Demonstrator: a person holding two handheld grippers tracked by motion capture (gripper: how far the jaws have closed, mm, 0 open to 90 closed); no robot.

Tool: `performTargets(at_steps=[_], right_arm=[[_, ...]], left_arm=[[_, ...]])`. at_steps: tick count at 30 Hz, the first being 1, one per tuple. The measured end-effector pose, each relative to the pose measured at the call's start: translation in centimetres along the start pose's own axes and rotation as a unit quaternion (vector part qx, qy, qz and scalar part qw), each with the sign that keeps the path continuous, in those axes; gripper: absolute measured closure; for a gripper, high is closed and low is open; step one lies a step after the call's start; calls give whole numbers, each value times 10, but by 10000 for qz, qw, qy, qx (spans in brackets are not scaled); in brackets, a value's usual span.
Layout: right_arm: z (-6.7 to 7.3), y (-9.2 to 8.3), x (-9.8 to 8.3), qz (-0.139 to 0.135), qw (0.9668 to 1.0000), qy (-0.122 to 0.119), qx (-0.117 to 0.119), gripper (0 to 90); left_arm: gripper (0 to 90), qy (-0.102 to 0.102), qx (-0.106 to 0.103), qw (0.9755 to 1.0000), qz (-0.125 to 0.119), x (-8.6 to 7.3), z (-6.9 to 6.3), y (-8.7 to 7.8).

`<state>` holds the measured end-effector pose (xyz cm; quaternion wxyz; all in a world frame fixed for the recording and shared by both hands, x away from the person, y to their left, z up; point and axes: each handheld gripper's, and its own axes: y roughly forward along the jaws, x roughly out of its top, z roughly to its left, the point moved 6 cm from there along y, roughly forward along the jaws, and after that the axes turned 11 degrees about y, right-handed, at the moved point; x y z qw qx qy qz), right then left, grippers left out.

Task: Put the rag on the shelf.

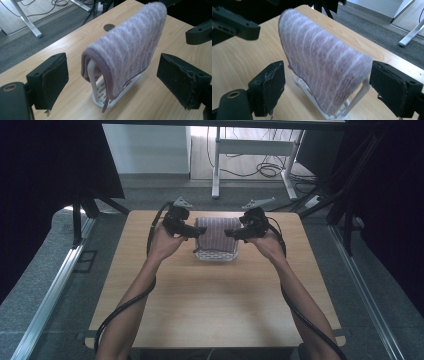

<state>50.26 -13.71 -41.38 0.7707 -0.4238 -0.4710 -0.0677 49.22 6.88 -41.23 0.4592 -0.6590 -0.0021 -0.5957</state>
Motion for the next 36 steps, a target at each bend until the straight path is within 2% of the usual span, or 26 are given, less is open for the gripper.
performTargets(at_steps=[9,18,25,36], right_arm=[[3,-5,-27,101,9999,-29,-4,120],[6,-17,-51,94,10000,-17,7,120],[10,-22,-73,186,9998,-38,-14,120],[17,-25,-110,271,9996,-47,39,120]], left_arm=[[100,17,16,10000,-79,-22,-11,-12],[101,143,40,9998,-95,-40,-31,-25],[102,196,11,9998,-29,-61,-47,-32],[104,151,18,9999,-71,-92,-66,-42]])
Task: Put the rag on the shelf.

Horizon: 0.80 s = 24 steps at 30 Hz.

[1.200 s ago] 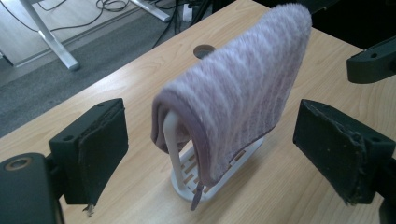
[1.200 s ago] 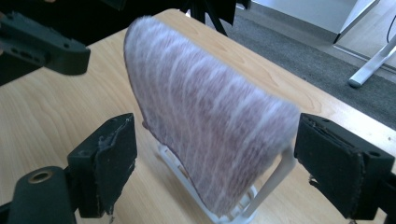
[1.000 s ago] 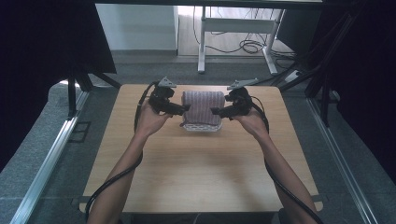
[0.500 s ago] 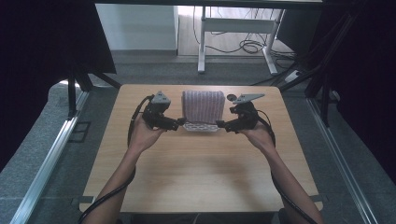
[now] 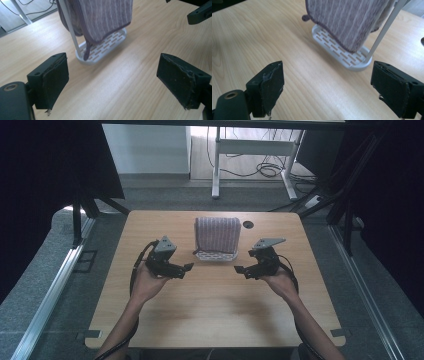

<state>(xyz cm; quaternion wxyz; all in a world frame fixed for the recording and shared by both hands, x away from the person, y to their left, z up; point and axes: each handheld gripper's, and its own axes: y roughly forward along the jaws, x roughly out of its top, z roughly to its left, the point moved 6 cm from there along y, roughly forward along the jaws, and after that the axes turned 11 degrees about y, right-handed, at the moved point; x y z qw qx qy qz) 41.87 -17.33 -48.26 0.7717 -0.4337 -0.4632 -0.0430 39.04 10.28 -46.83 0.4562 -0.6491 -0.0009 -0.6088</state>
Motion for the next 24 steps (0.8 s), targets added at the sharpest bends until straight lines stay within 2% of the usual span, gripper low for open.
performTargets(at_steps=[8,16,19,24], right_arm=[[3,6,-24,88,10000,-3,-7,108],[7,15,-47,194,9998,44,35,95],[8,22,-58,332,9994,31,5,79],[7,32,-74,534,9986,6,-25,73]], left_arm=[[104,-62,-57,10000,51,-31,-17,6],[104,8,-50,9999,143,-57,-32,16],[104,-41,-78,9999,144,-64,-38,20],[104,-81,-104,9995,300,-81,-45,31]])
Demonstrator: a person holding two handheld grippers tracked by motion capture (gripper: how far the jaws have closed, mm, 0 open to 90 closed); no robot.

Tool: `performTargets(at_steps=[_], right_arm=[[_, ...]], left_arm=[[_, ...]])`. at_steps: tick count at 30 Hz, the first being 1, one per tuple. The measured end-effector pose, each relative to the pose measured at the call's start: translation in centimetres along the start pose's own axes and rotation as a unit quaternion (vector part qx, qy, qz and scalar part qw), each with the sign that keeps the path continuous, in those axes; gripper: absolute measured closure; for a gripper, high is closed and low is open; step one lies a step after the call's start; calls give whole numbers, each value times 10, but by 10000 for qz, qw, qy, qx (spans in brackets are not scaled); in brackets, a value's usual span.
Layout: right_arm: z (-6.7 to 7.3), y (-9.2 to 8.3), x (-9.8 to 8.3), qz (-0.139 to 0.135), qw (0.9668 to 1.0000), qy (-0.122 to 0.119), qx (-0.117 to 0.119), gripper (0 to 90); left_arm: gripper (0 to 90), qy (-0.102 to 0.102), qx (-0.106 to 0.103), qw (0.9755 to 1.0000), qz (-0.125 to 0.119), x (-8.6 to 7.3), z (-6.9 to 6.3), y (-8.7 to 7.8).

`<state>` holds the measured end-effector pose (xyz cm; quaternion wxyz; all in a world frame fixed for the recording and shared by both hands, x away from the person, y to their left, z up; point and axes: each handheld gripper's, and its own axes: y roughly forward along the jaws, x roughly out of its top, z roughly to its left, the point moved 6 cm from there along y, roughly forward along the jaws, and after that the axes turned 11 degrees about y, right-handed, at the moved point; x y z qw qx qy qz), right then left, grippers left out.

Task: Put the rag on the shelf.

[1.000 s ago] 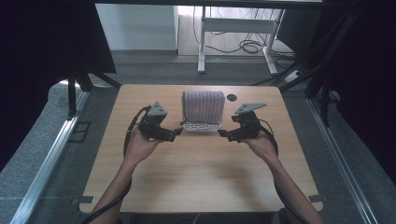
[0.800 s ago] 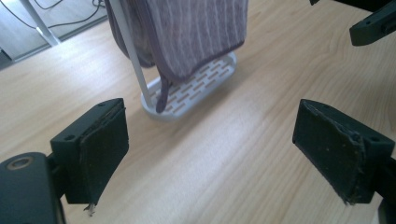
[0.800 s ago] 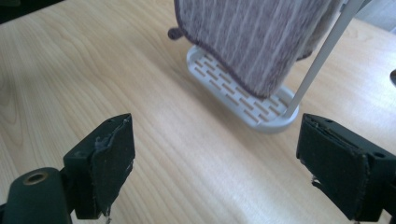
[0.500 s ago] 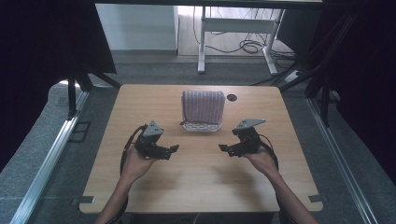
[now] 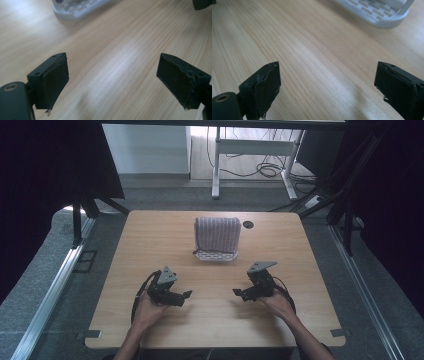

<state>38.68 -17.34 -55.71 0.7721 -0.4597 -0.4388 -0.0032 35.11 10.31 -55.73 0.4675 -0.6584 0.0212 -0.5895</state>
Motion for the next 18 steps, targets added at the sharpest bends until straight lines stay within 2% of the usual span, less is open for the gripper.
performTargets(at_steps=[3,6,8,10,12,15,18], right_arm=[[0,8,-7,103,9999,-96,-43,73],[1,15,-12,143,9998,-146,-74,70],[0,18,-15,136,9998,-143,-75,63],[-1,21,-17,135,9998,-136,-79,46],[-2,23,-19,50,9996,-232,-144,4],[-2,24,-20,56,9995,-284,-151,0],[-2,24,-20,55,9995,-289,-150,0]], left_arm=[[103,-101,-104,9999,83,-9,-3,10],[103,110,-14,9992,387,-16,-6,18],[104,119,-27,9986,523,-19,-7,22],[104,214,36,9983,542,-18,-8,23],[104,167,9,9983,555,-18,-8,23],[102,-85,-113,9981,603,-19,-5,24],[100,-115,-69,9980,616,-19,-4,24]])
